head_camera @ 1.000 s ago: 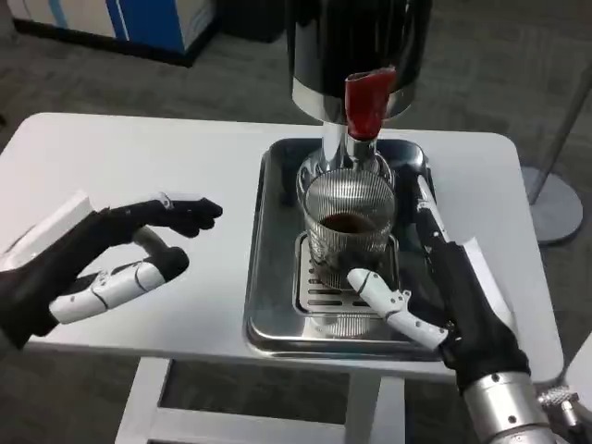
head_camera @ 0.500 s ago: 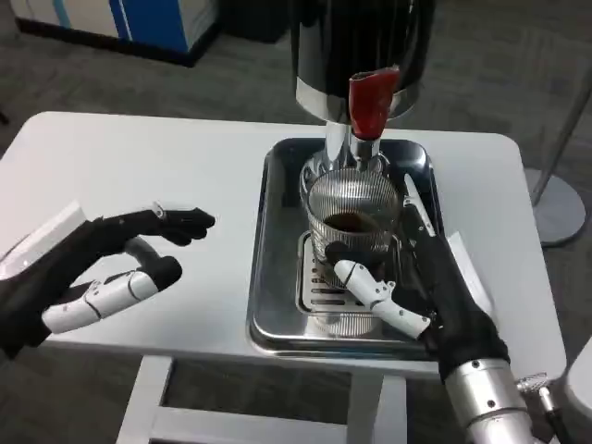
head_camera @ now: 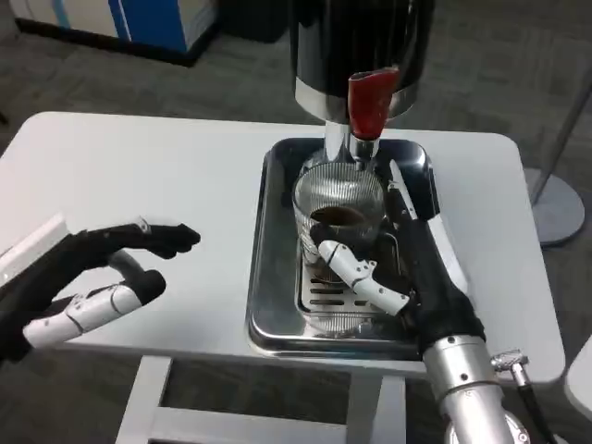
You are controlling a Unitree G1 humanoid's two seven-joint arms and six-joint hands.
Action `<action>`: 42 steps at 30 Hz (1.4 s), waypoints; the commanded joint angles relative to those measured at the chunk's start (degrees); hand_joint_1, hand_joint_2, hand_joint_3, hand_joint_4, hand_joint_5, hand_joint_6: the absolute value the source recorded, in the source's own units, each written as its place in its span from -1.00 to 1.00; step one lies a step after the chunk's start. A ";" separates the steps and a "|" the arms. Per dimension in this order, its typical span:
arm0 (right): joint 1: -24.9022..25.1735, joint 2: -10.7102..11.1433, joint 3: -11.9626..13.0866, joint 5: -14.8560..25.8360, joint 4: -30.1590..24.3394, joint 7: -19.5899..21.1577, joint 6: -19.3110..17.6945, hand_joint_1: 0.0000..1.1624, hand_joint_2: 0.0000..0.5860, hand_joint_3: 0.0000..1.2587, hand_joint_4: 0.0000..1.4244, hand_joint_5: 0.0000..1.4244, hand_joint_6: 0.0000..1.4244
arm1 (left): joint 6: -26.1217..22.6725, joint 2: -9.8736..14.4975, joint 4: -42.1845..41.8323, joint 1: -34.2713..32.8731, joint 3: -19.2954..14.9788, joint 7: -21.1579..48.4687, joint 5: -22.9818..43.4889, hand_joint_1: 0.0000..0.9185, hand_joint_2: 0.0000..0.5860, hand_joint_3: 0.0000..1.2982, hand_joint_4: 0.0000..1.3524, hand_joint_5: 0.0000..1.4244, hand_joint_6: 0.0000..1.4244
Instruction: Grasp the cup under the faucet to collect the drink, then remove the cup.
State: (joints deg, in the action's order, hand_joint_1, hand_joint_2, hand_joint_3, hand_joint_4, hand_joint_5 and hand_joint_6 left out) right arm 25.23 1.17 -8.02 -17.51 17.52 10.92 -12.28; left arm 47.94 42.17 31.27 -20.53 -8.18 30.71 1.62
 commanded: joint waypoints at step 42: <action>5.06 -5.35 -3.92 -3.58 10.19 6.86 2.46 0.05 -0.11 -1.00 -1.00 -0.91 -0.74 | 0.55 3.43 -1.52 6.59 -1.03 1.09 0.36 -1.00 -0.47 -0.34 -0.55 -0.60 -0.19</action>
State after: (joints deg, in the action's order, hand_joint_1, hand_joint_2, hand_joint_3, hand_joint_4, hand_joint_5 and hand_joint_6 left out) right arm 30.39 -2.98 -11.34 -21.10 26.01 17.72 -10.26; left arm 47.95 44.62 29.73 -15.28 -8.82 31.25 1.78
